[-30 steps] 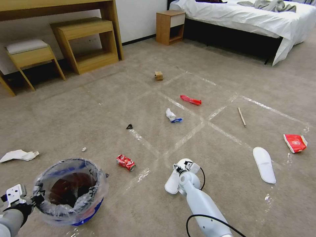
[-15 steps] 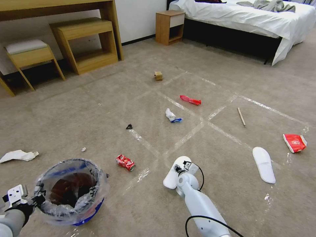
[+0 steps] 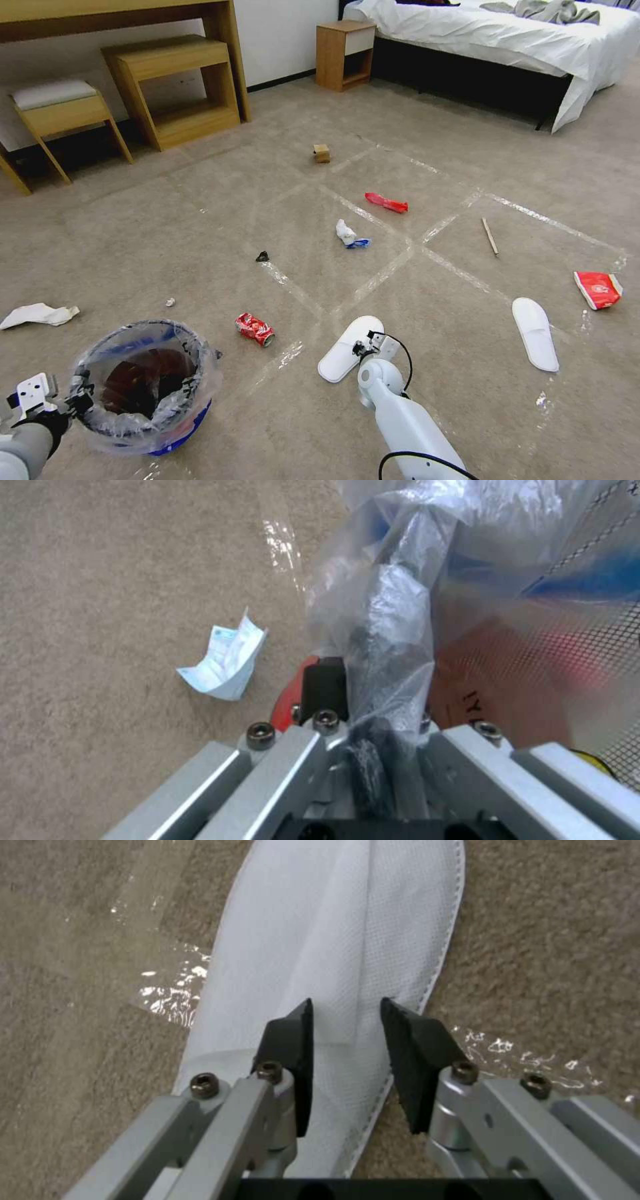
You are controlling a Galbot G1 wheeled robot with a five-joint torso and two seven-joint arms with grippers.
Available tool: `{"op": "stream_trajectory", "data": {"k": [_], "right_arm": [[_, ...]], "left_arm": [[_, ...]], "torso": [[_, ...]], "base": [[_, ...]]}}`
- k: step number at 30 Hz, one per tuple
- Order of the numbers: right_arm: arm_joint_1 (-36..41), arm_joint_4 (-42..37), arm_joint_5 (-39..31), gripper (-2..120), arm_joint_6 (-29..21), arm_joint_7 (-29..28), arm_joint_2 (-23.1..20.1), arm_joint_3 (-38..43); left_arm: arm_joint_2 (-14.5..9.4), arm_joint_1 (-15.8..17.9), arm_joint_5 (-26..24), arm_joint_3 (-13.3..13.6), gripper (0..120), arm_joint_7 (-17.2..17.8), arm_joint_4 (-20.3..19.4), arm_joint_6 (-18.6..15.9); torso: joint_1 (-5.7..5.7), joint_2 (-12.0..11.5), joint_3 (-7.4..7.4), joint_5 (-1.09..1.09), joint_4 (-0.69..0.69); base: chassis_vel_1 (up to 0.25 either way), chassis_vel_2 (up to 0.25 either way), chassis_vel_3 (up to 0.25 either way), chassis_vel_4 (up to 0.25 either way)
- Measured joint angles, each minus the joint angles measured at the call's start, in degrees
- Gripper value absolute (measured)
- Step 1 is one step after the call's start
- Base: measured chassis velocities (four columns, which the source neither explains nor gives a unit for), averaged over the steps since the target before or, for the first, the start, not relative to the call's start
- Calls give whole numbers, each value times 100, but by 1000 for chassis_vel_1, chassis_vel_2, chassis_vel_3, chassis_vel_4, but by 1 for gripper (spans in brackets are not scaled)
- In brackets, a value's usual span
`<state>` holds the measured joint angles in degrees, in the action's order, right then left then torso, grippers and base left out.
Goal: Pick up the trash bin and place the garbage on the floor into it.
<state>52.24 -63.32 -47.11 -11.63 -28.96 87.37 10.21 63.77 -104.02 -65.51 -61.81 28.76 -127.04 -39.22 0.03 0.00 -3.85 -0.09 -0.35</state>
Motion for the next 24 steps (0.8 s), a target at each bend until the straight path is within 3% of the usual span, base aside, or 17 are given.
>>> {"op": "stream_trajectory", "data": {"k": [5,19,24], "right_arm": [[-9,17,4,26,1,6,25,-20],[-180,248,26,72,9,50,149,-101],[-286,400,48,95,42,60,266,-111]], "left_arm": [[19,-24,43,15,0,-37,-5,16],[43,-7,101,87,0,-53,14,57],[59,-6,122,99,0,-57,35,85]], "torso": [[0,0,0,0,0],[0,0,0,0,0],[0,0,0,1,-1]], "base": [[0,0,0,0],[0,0,0,0],[0,0,0,0]]}}
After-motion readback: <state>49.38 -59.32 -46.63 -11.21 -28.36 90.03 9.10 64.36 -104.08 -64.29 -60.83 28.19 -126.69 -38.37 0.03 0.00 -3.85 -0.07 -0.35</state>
